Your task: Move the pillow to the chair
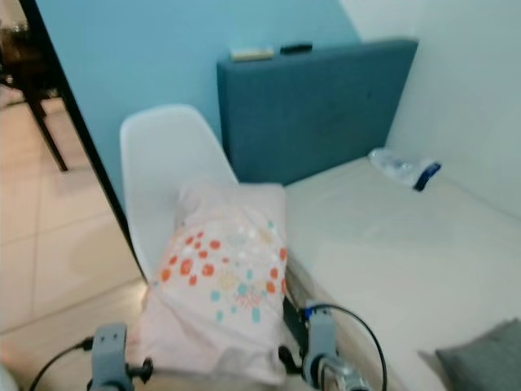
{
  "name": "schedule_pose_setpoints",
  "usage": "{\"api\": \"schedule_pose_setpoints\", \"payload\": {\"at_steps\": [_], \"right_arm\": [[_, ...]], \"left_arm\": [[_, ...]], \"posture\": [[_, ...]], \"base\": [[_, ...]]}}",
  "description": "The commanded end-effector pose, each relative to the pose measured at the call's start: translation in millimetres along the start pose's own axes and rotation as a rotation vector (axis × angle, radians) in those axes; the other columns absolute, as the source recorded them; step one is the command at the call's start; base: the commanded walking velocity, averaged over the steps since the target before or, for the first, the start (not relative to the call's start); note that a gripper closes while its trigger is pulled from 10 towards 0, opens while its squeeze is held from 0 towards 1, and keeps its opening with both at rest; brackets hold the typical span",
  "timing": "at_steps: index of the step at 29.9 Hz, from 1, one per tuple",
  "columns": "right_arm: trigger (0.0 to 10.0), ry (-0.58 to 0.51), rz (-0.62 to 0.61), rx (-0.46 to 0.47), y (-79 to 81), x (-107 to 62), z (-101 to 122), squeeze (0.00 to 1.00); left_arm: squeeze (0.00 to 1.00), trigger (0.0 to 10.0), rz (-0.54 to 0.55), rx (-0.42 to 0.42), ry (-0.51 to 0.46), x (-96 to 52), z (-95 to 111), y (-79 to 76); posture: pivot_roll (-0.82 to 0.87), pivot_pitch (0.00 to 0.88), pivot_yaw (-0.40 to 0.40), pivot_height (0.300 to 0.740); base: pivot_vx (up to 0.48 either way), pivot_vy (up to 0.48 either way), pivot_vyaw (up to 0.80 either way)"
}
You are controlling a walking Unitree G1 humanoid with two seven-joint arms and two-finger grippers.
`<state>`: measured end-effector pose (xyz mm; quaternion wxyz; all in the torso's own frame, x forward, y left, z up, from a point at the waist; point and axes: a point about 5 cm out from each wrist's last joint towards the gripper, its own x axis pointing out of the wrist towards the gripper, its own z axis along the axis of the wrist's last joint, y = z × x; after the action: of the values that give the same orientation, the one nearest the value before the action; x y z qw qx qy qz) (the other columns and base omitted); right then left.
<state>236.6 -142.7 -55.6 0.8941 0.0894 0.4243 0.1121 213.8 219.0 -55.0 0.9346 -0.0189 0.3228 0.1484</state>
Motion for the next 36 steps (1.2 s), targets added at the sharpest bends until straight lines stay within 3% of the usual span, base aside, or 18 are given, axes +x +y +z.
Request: {"api": "schedule_pose_setpoints", "payload": {"at_steps": [1, 10, 27, 36], "right_arm": [[10.0, 0.026, -0.002, -0.002, 0.5, -0.3, -6, 0.00], [10.0, 0.034, -0.008, -0.002, -0.6, -0.7, -8, 0.00], [10.0, 0.048, -0.036, -0.024, -5.1, -2.0, -10, 0.00], [10.0, 0.063, -0.082, -0.014, -11.3, -3.9, -14, 0.00]], "left_arm": [[0.00, 10.0, 0.011, -0.005, 0.032, -2.9, -9, 3.5], [0.00, 10.0, -0.011, -0.014, 0.028, -3.6, -10, -1.3], [0.00, 10.0, -0.026, 0.035, 0.028, -4.1, -11, -3.0], [0.00, 10.0, -0.044, 0.103, 0.038, -5.7, -16, -5.0]], "posture": [[0.16, 0.000, -0.088, 0.740], [0.15, 0.000, -0.087, 0.740], [0.15, 0.000, -0.087, 0.740], [0.15, 0.000, -0.084, 0.740]], "base": [[-0.480, 0.000, 0.00], [-0.472, 0.000, 0.00], [0.000, 0.000, 0.00], [0.000, 0.000, -0.78]]}}
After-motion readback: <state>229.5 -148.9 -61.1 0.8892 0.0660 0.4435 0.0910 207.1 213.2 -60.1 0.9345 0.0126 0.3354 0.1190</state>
